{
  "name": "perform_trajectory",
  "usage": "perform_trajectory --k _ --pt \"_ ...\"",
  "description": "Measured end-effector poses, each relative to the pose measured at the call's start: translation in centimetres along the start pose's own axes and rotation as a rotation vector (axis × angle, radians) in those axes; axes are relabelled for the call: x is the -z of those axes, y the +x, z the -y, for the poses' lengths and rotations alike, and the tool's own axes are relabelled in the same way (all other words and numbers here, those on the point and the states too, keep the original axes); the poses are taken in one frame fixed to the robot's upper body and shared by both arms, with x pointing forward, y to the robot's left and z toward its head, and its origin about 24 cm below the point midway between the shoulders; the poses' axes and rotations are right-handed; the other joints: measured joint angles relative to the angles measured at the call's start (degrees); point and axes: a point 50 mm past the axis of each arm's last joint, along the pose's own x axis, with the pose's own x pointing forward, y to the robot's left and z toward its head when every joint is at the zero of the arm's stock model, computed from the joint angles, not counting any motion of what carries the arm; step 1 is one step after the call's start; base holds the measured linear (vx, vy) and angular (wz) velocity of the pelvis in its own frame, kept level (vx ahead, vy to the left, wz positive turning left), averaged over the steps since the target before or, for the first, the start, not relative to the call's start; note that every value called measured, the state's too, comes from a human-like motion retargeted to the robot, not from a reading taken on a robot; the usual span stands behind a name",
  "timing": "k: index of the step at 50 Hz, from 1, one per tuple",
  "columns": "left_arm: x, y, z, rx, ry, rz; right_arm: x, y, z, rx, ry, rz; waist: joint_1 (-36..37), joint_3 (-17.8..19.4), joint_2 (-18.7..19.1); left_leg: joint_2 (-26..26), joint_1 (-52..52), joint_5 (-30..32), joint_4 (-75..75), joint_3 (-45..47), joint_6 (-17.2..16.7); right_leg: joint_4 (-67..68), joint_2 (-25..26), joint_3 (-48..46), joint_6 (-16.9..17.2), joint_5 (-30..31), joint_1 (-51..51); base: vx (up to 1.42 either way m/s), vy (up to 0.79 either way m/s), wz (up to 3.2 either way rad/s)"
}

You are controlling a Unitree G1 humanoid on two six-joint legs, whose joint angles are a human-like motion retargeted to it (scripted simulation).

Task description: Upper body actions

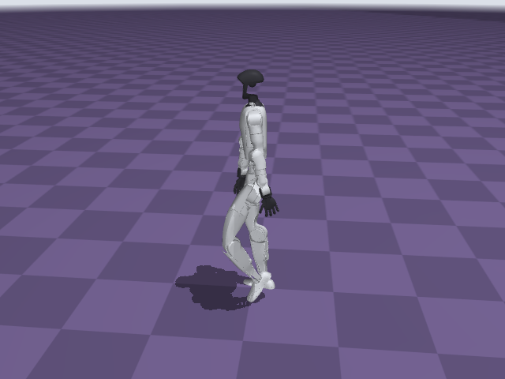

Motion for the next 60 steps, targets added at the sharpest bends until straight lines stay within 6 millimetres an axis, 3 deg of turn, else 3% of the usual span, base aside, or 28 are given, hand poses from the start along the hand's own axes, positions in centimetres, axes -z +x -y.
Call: perform_trajectory --k 2,4,7,11,15,18,20,23,25,27,28,29,30,32,34,35,38,40,42,45,47,50,52,53,55,56,58,60 --pt "3.7 -0.2 -1.3 -0.032 -0.072 -0.131 -7.6 -0.9 1.0 0.0 -0.065 0.259 3.1 1.7 -0.6 4.7 -11.0 -8.6 16.7 -1.6 3.3 -0.1 0.4 2.0 -0.6 0.9 -1.3 -0.32 -0.29 -0.38" --pt "8.8 -0.6 -2.0 -0.022 -0.178 -0.318 -16.6 -4.3 2.5 0.019 -0.134 0.57 7.5 4.5 -1.2 9.8 -23.7 -13.5 31.3 -3.2 6.0 -0.6 0.2 3.0 -1.4 2.2 -1.6 -0.27 -0.16 -0.65" --pt "14.1 -1.3 -1.7 0.001 -0.299 -0.454 -24.2 -9.5 2.9 0.062 -0.151 0.913 11.9 9.3 -3.6 8.3 -32.3 -16.4 39.0 -0.3 9.1 -0.1 -1.4 7.9 -2.6 2.7 -0.2 0.05 -0.09 -0.67" --pt "17.9 -2.0 -1.3 0.026 -0.424 -0.489 -28.7 -14.4 3.2 0.058 -0.234 1.15 16.8 10.6 -7.5 4.7 -33.8 -16.2 35.0 6.6 7.0 0.9 -5.5 13.0 -2.3 2.8 -1.3 0.05 0.02 -0.7" --pt "17.7 -1.6 -0.2 -0.022 -0.594 -0.468 -28.4 -14.1 3.0 0.071 -0.391 1.117 13.7 7.4 -5.3 5.9 -29.4 -16.1 31.1 4.6 5.4 -0.3 -2.4 11.1 -2.0 2.3 -0.5 0.06 0.01 0.62" --pt "14.9 -0.6 0.5 0.01 -0.611 -0.365 -24.6 -10.4 2.6 0.06 -0.387 0.978 9.9 3.2 -3.2 3.6 -19.9 -13.9 21.8 1.5 2.5 -1.1 -0.4 8.3 -1.2 1.4 -0.7 0.11 0.07 0.8" --pt "12.6 -0.1 0.9 0.027 -0.569 -0.3 -19.9 -6.7 1.9 0.028 -0.36 0.813 7.5 0.5 -3.1 -1.6 -9.3 -11.6 8.8 1.5 0.3 -0.6 -1.0 6.4 -0.1 0.1 -0.4 0.24 0.14 0.57" --pt "9.1 0.5 0.8 -0.019 -0.46 -0.195 -9.0 -1.4 -0.4 -0.056 -0.262 0.453 2.6 -2.5 -2.3 -13.7 9.4 -6.9 -21.5 -3.9 -4.3 3.3 -0.7 4.3 1.9 -1.8 0.6 0.45 0.14 0.61" --pt "6.3 0.6 0.3 -0.099 -0.334 -0.113 -0.2 0.2 -2.3 -0.106 -0.164 0.165 -1.7 -2.5 0.0 -19.7 22.8 -18.9 -42.1 -6.8 -1.9 8.1 2.1 0.8 3.2 1.0 2.2 0.46 0.07 0.96" --pt "0.1 0.2 0.7 -0.174 -0.133 0.012 7.1 -0.2 -2.5 -0.096 -0.048 -0.119 -8.2 -1.1 3.9 -13.7 30.1 -18.0 -55.3 5.5 -0.7 21.7 0.9 -10.9 2.2 16.9 -2.8 -0.1 0.2 1.33" --pt "-4.7 -0.8 1.3 -0.199 -0.024 0.121 9.4 -0.8 -1.8 -0.06 0.019 -0.234 -11.6 1.2 5.5 -12.0 29.3 -17.6 -56.5 -1.1 -2.0 34.3 -2.4 -11.9 2.4 24.1 -10.0 -0.57 0.24 1.12" --pt "-9.4 -2.1 2.2 -0.216 0.075 0.26 11.6 -1.4 -1.4 -0.012 0.101 -0.324 -13.2 3.3 6.8 -10.9 27.8 -17.2 -56.7 -4.8 -1.9 45.0 -0.3 -6.5 3.4 27.2 -18.5 -0.72 0.23 0.49" --pt "-14.0 -4.0 3.2 -0.229 0.169 0.415 13.8 -2.2 -1.1 0.043 0.187 -0.403 -13.8 5.1 7.9 -10.1 25.9 -16.8 -56.4 -7.1 -1.1 54.7 4.4 2.1 4.9 28.4 -27.6 -0.52 0.3 -0.05" --pt "-22.2 -9.5 4.9 -0.209 0.317 0.714 18.6 -4.2 -0.9 0.119 0.375 -0.524 -16.5 6.8 8.5 -11.0 23.8 -15.8 -57.0 -5.8 -0.2 73.5 -4.0 -3.2 -2.9 20.4 -40.2 -0.33 0.37 0.47" --pt "-27.9 -15.6 6.8 -0.215 0.396 0.942 21.9 -5.9 -1.8 0.118 0.527 -0.628 -21.1 9.5 9.0 -9.7 22.4 -15.6 -56.5 -6.5 -0.7 83.3 -8.5 -6.6 -5.3 17.7 -49.0 -0.29 0.2 1.19" --pt "-29.7 -18.1 7.5 -0.229 0.4 1.03 23.3 -6.7 -2.4 0.116 0.572 -0.686 -23.0 10.5 9.3 -8.9 21.4 -15.5 -55.7 -8.4 -0.7 85.8 -8.3 -7.0 -5.2 17.7 -52.5 -0.01 0.04 0.57" --pt "-31.0 -20.7 10.6 -0.213 0.411 1.217 27.5 -9.5 -5.0 0.247 0.655 -0.828 -21.3 7.6 10.7 -7.5 19.5 -14.3 -55.0 -9.2 -1.5 86.3 -5.6 -7.8 -6.0 16.5 -59.4 0.25 -0.09 -0.11" --pt "-31.5 -22.2 12.6 -0.191 0.436 1.314 28.6 -10.3 -6.9 0.299 0.707 -0.842 -18.5 5.9 10.4 -7.3 19.3 -13.2 -55.1 -8.3 -1.9 83.8 -6.3 -9.5 -7.1 14.6 -58.4 0.16 -0.18 -0.26" --pt "-31.5 -22.3 12.1 -0.205 0.454 1.325 28.2 -10.0 -7.3 0.296 0.701 -0.822 -17.7 6.5 9.3 -7.4 20.3 -12.9 -54.8 -9.1 -2.4 78.9 -6.0 -9.7 -5.6 14.6 -53.0 -0.03 -0.14 -0.28" --pt "-29.7 -18.8 11.1 -0.207 0.412 1.201 27.1 -9.1 -7.3 0.223 0.653 -0.8 -14.7 5.4 8.3 -8.3 22.7 -14.1 -55.5 -7.5 -2.0 66.3 -1.2 -6.3 -0.9 17.5 -41.8 0.07 -0.05 -0.78" --pt "-26.6 -14.0 9.8 -0.168 0.34 1.045 25.9 -8.1 -6.5 0.159 0.589 -0.758 -11.8 3.5 7.3 -9.7 24.6 -16.3 -55.4 -4.1 -1.4 52.1 1.4 -3.6 0.1 18.9 -30.3 0.22 -0.01 -1.09" --pt "-17.5 -5.5 6.9 -0.114 0.195 0.677 22.7 -6.1 -4.9 0.111 0.455 -0.705 -7.3 1.7 5.1 -13.3 27.0 -19.7 -51.9 -3.4 -0.5 21.8 5.2 2.4 1.7 23.2 -9.0 0.33 -0.02 -0.64" --pt "-8.8 -1.3 4.0 -0.08 0.089 0.335 18.5 -4.0 -3.6 0.11 0.326 -0.616 -8.2 0.6 2.4 -13.8 26.3 -17.3 -43.3 0.3 -0.8 6.8 2.9 -5.3 3.4 4.3 2.5 0.17 -0.14 0.34" --pt "-4.5 -0.3 2.8 -0.061 0.038 0.165 15.1 -2.6 -2.7 0.102 0.255 -0.523 -8.0 -0.2 -0.1 -12.2 23.8 -12.2 -34.5 5.3 -1.4 2.4 -0.7 -11.8 2.0 1.3 4.9 -0.16 -0.14 -0.34" --pt "2.1 0.3 0.9 -0.075 -0.049 -0.082 5.0 -0.4 -0.5 0.063 0.163 -0.225 -2.3 1.4 -0.8 -2.0 8.5 -2.3 -7.6 4.1 -2.5 -1.4 0.3 0.4 0.9 0.6 3.2 -0.47 -0.25 -1.29" --pt "5.1 0.4 0.0 -0.105 -0.111 -0.151 -0.5 -0.2 0.5 0.048 0.123 -0.051 -0.3 2.6 -1.3 -2.3 0.1 -3.6 2.5 0.3 -0.6 -2.3 0.4 0.8 0.3 2.1 2.3 -0.51 -0.33 -1.26" --pt "10.1 -0.1 -1.0 -0.108 -0.239 -0.281 -11.5 -2.1 2.3 0.0 0.021 0.29 2.7 5.6 -1.0 1.5 -14.0 -9.2 19.9 -4.5 1.2 -3.9 1.3 0.6 -0.6 4.6 1.3 -0.52 -0.24 -0.93" --pt "14.2 -0.7 -0.7 -0.042 -0.344 -0.396 -20.4 -6.2 3.2 -0.002 -0.07 0.594 8.5 9.9 -2.2 8.0 -22.1 -13.0 30.2 -1.0 4.7 -3.2 0.1 2.8 -1.3 4.8 1.5 -0.46 -0.08 -1.48"
